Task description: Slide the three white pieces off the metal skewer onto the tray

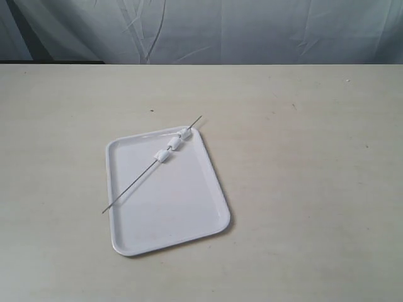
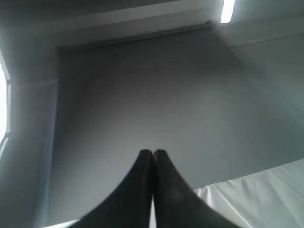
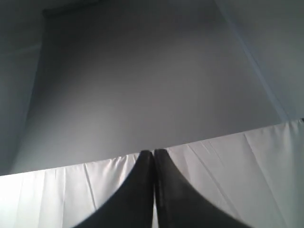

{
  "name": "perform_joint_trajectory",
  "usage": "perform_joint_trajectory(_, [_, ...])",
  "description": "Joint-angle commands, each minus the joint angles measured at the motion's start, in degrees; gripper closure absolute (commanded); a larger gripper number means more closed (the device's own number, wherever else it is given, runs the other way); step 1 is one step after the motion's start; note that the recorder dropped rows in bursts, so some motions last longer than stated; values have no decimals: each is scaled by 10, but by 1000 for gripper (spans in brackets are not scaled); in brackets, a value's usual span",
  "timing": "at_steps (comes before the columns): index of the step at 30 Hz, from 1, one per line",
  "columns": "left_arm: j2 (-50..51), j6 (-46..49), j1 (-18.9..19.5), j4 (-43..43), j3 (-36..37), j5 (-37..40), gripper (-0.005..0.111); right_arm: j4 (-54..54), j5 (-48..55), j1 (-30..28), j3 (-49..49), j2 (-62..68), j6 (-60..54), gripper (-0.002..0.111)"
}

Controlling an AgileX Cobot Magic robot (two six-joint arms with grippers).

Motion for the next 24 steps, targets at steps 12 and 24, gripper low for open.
perform_joint_trajectory(12, [426,-926,-66,776,-177,-27,107,-4,721,125,-341,461,-66,108])
perform_joint_trajectory(24, [639,-923,-113,776,-20,-14,107,289,687,128,-185,630,-287,108])
